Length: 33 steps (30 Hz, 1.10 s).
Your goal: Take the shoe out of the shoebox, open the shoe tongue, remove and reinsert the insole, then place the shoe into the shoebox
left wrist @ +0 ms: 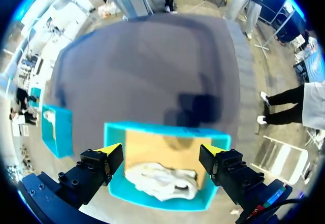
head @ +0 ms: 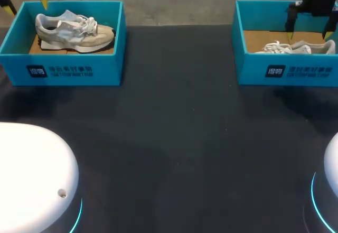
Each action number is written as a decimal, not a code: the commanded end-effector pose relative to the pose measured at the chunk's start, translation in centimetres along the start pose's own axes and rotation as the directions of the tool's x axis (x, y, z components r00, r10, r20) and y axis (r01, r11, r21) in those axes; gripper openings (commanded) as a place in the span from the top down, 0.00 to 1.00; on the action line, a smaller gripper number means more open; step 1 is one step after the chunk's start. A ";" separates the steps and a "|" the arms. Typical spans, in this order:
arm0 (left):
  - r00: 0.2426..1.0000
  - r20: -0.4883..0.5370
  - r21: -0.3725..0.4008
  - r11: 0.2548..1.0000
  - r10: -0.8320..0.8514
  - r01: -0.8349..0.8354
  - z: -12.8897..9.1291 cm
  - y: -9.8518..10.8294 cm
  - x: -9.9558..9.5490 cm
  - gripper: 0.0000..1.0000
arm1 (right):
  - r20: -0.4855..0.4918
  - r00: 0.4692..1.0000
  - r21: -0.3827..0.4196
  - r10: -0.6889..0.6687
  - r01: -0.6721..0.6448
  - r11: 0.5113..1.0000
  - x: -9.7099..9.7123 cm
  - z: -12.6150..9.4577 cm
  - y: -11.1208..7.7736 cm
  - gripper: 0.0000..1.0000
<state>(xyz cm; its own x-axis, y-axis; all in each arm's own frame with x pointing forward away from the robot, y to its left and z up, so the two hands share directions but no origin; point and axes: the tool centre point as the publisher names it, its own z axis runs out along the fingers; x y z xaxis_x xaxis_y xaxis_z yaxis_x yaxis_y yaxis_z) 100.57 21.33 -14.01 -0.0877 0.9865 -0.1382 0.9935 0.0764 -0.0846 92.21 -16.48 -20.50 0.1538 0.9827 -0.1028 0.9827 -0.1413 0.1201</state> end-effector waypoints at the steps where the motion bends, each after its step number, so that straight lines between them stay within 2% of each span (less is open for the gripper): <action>1: 0.999 -0.038 0.025 1.000 -0.007 0.008 -0.2 4.3 1.6 0.00 | 0.002 1.000 0.000 0.001 -0.001 1.000 0.0 0.0 0.0 0.00; 9: 0.988 -0.153 -0.017 1.000 -0.005 0.003 0.8 9.0 4.6 0.00 | 0.002 1.000 0.000 0.001 -0.001 1.000 0.0 0.0 0.0 0.00; 11: 0.990 -0.138 0.010 1.000 0.029 -0.028 1.2 10.5 5.7 0.00 | 0.002 1.000 0.000 0.001 -0.001 1.000 0.0 0.0 0.0 0.00; 14: 0.985 -0.161 0.011 0.998 0.061 -0.060 1.8 12.2 6.8 0.00 | 0.002 1.000 0.000 0.001 -0.001 1.000 0.0 0.0 0.0 0.00; 16: 0.977 -0.190 0.018 0.995 0.102 -0.101 1.8 12.6 7.1 0.00 | 0.002 1.000 0.000 0.001 -0.001 1.000 0.0 0.0 0.0 0.00; 17: 0.967 -0.189 0.054 0.985 0.170 -0.162 1.3 13.4 7.6 0.00 | 0.002 1.000 0.000 0.001 -0.001 1.000 0.0 0.0 0.0 0.00; 33: 0.966 -0.192 0.052 0.985 0.170 -0.164 1.5 13.7 7.5 0.00 | 0.002 1.000 0.000 0.001 -0.001 1.000 0.0 0.0 0.0 0.00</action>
<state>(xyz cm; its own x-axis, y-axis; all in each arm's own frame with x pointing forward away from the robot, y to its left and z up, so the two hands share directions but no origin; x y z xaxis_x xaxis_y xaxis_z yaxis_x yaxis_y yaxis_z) 112.83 29.53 -17.59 0.0946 0.9947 0.0404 0.9914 -0.0904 -0.0946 92.23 -16.50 -20.53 0.1542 0.9827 -0.1026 0.9826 -0.1417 0.1202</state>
